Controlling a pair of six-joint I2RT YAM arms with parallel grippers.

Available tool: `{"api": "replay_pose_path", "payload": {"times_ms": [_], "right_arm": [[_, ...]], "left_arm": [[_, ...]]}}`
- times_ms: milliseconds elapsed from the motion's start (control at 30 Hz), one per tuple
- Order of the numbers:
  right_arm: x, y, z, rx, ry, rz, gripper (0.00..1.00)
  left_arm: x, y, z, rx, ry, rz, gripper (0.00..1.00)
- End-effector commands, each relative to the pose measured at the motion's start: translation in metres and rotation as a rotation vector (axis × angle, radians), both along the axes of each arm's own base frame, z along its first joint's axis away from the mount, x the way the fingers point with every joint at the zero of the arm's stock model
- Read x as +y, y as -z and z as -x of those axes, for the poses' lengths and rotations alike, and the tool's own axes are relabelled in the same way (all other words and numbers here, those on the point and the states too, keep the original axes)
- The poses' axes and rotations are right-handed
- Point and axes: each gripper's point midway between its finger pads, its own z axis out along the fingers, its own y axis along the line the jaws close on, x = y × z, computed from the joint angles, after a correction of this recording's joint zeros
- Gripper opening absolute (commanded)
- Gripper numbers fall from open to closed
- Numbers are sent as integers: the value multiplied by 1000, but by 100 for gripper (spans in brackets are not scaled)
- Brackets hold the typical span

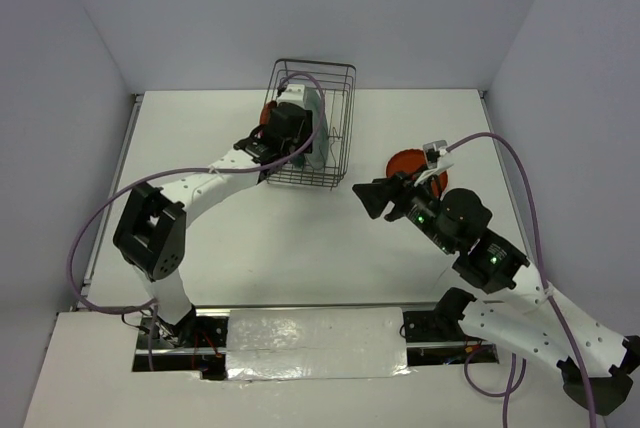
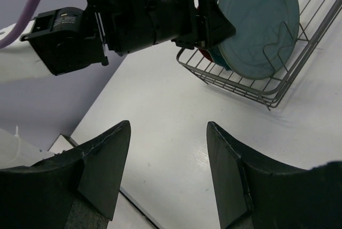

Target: Unload the plates from the dish rack

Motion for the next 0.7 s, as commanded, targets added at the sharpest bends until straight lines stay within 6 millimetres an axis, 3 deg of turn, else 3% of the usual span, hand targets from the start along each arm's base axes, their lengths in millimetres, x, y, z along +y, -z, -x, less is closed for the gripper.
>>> {"api": "replay_pose_path", "payload": {"times_ms": [0, 500, 667], "right_arm": [[1, -11, 0, -42, -6, -25, 66], [3, -13, 3, -52, -27, -30, 66], [3, -13, 4, -54, -29, -29, 66]], "left_arm": [[-20, -28, -14, -74, 54, 70, 58], [-17, -12, -31, -66, -28, 67, 37], [-15, -5, -32, -45, -36, 43, 20]]}}
